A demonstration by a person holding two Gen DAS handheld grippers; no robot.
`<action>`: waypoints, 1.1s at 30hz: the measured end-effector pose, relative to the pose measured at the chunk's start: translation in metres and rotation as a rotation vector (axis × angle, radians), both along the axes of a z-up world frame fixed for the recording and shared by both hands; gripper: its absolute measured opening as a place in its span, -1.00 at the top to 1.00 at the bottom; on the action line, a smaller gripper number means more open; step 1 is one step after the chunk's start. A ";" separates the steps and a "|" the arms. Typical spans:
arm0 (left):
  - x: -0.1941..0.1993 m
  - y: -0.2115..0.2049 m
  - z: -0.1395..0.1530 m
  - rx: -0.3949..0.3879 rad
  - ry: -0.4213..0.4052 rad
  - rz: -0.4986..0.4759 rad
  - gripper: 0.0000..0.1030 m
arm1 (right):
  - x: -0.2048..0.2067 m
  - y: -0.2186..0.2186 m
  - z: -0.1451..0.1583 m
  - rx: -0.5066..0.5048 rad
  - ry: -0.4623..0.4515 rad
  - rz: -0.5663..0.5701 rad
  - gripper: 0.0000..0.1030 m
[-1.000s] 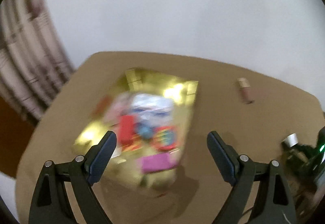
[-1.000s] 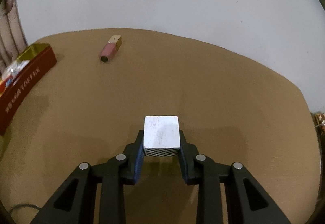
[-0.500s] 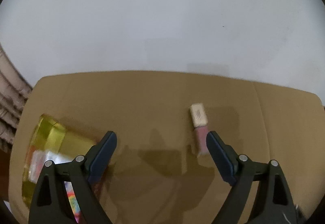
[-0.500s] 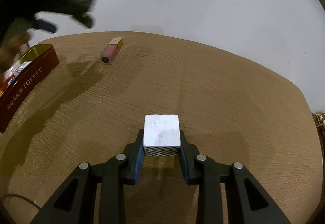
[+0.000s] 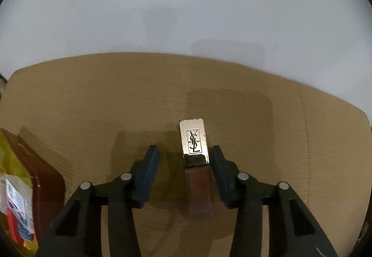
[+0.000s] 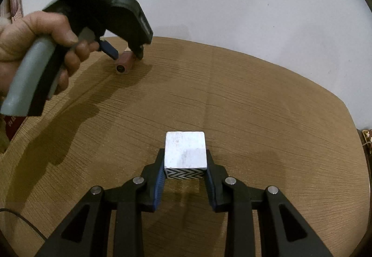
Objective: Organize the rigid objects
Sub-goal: 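Grasp the lipstick with the left tool while the right tool holds the white cube, then carry the lipstick over the tin and lower it inside with the left tool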
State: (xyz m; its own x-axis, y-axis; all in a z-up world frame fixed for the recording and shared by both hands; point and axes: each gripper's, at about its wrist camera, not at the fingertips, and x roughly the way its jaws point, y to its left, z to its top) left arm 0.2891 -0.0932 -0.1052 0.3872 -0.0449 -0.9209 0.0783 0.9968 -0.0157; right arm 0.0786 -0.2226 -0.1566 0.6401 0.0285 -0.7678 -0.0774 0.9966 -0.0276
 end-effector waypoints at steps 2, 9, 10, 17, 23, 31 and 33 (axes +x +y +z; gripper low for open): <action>-0.003 0.001 0.002 -0.006 -0.021 -0.008 0.55 | 0.000 0.001 -0.001 0.000 0.000 0.001 0.40; -0.036 0.009 0.004 0.021 -0.061 -0.056 0.67 | 0.000 0.002 -0.001 -0.006 0.000 0.001 0.40; -0.043 0.011 0.005 0.022 -0.065 -0.059 0.67 | 0.000 0.003 -0.002 -0.007 0.000 0.001 0.40; -0.095 0.033 0.008 0.034 -0.085 -0.088 0.67 | 0.000 0.005 -0.002 -0.013 0.000 0.002 0.40; -0.135 0.057 0.011 0.042 -0.083 -0.083 0.67 | 0.001 0.006 0.000 0.009 0.014 -0.048 0.40; -0.199 0.098 0.014 0.042 -0.100 -0.089 0.67 | -0.010 0.021 0.000 -0.001 0.023 -0.177 0.39; -0.205 0.104 0.018 0.035 -0.116 -0.097 0.67 | -0.012 0.023 -0.001 -0.016 0.006 -0.176 0.39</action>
